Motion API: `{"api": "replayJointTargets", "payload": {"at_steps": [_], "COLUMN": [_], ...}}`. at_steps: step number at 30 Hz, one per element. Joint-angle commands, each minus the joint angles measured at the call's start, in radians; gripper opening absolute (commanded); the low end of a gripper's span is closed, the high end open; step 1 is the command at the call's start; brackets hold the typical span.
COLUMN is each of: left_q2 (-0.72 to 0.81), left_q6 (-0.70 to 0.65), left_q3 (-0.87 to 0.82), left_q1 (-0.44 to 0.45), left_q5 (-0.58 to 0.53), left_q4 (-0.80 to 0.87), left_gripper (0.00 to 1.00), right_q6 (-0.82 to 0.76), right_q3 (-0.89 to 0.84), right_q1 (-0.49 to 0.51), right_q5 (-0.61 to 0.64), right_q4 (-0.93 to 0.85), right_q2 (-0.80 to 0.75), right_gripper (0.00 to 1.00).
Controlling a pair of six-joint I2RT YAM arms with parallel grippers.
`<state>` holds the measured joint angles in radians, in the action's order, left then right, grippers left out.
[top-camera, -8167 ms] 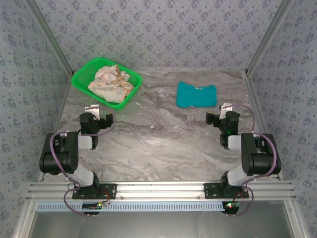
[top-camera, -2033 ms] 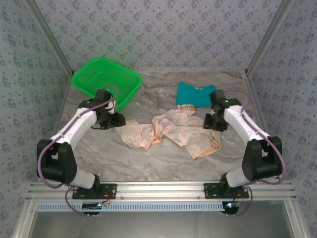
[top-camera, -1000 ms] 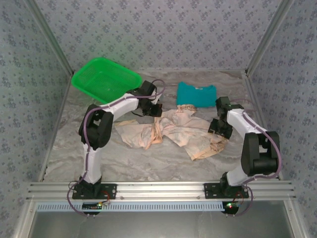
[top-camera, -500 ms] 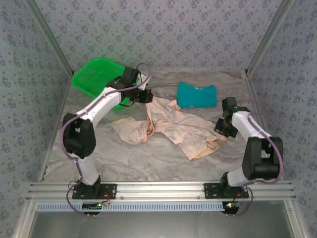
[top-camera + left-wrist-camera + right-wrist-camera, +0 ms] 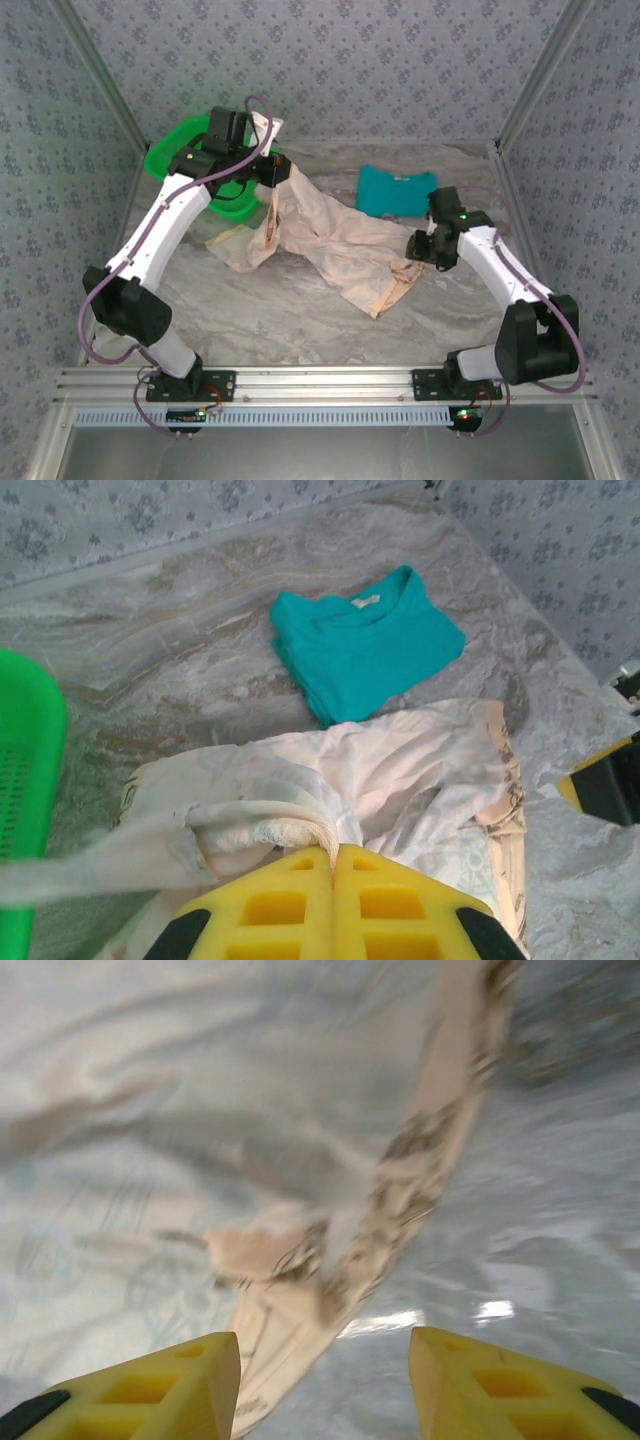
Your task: Fold the inside-out t-shirt
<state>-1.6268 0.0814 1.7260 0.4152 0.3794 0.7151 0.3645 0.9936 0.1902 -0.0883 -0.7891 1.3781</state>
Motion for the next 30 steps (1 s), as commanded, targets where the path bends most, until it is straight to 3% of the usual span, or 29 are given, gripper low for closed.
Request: {"api": "replayJointTargets", "payload": {"at_steps": [1,8,10,13,16,18,20,25,30], "left_q2": [0.010,-0.084,-0.112,-0.160,-0.243,-0.323,-0.401,-0.466,-0.300], "left_q6": [-0.028,-0.025,-0.026,-0.021,-0.015,-0.009,-0.007,0.042,0.084], "left_q3": [-0.034,0.031,0.046,0.058,0.107,0.174,0.251,0.312,0.118], "left_q1": [-0.005,-0.028,-0.030,-0.039,-0.053,-0.059,-0.068,-0.102,-0.115], "left_q5": [-0.032,-0.024,-0.023,-0.025,-0.029,-0.055,-0.083,-0.159,-0.137], "left_q4": [0.005,0.020,0.021,-0.006,-0.016,0.007,0.041,0.093,0.110], "left_gripper": [0.00,0.00,0.00,0.00,0.00,0.09,0.37,0.51,0.60], "right_q6": [-0.050,-0.115,-0.125,-0.135,-0.180,-0.212,-0.232,-0.151,-0.071], "right_q3": [-0.041,-0.025,-0.009,-0.008,-0.018,-0.020,-0.032,-0.118,-0.165], "right_q1": [0.011,0.020,0.019,0.025,0.057,0.122,0.210,0.575,0.845], "right_q5": [-0.118,-0.161,-0.151,-0.105,-0.071,-0.041,-0.072,-0.189,-0.336], "right_q4": [0.055,0.176,0.184,0.216,0.180,0.112,0.063,0.042,0.105], "right_q2": [0.074,0.195,0.212,0.191,0.117,0.048,-0.016,-0.139,-0.091], "right_gripper": [0.51,0.46,0.32,0.02,0.00,0.00,0.00,0.00,0.00]}}
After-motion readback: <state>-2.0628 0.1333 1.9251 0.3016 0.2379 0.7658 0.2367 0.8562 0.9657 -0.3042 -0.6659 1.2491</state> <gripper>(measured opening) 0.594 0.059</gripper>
